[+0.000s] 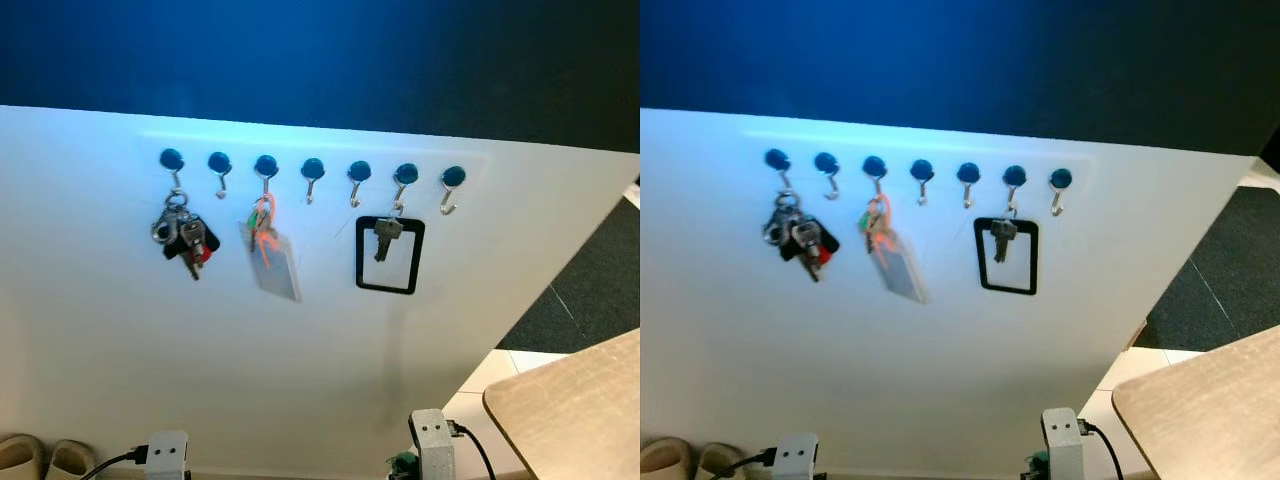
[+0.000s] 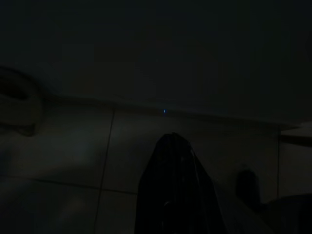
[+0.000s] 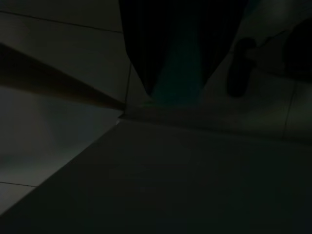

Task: Hang keys on a hook

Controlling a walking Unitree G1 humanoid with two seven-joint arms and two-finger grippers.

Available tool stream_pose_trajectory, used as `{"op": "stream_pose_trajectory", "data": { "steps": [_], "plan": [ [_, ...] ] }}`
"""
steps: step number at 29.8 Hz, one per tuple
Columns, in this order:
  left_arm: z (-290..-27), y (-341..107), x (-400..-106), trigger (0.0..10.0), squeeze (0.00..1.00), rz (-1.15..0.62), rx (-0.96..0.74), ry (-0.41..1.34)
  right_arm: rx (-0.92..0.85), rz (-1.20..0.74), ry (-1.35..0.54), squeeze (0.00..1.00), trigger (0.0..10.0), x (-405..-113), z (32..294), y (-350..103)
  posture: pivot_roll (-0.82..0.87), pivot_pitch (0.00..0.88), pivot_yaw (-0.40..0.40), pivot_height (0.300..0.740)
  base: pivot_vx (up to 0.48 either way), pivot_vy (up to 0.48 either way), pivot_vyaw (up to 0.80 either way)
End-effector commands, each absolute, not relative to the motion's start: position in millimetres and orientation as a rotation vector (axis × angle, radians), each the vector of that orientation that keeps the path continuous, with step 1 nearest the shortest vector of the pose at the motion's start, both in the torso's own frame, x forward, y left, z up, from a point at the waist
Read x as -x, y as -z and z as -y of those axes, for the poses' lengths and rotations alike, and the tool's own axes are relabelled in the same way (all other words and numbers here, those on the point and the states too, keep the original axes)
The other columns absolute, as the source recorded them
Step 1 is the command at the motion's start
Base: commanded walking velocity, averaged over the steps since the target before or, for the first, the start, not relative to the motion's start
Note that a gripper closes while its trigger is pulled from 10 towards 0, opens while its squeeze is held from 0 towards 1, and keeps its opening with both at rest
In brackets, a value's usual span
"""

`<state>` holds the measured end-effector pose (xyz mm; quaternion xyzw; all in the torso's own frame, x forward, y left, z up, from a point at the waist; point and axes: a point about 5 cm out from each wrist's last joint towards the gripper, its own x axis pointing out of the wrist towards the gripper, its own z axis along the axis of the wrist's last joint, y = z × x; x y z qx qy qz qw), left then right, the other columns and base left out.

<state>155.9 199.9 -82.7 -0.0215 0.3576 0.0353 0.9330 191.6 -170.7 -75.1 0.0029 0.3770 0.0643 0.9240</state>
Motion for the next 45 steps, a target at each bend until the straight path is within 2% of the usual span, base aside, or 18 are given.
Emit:
{"op": "stream_pose_trajectory", "data": {
  "steps": [1,24,40,45],
  "plan": [
    [-206,85,-150,10.0,0.0,-0.755,0.028,-0.069,-0.013,-0.768,-0.113,0.0,10.0,-191,173,75,0.07,0.019,-0.062,0.74,-0.27,0.0,0.0],
    [-203,81,-156,10.0,0.0,-0.711,0.024,-0.054,-0.023,-0.76,-0.115,0.0,10.0,-194,171,74,0.07,0.018,-0.06,0.74,-0.271,0.0,0.0],
    [-196,79,-164,10.0,0.0,-0.696,0.008,-0.032,-0.023,-0.764,-0.112,0.0,10.0,-195,171,73,0.07,0.029,-0.063,0.74,0.0,0.0,0.0],
    [-195,78,-165,10.0,0.0,-0.693,0.008,-0.03,-0.022,-0.763,-0.112,0.0,10.0,-196,171,73,0.07,0.031,-0.064,0.74,0.0,0.301,0.0]
  ]
}}
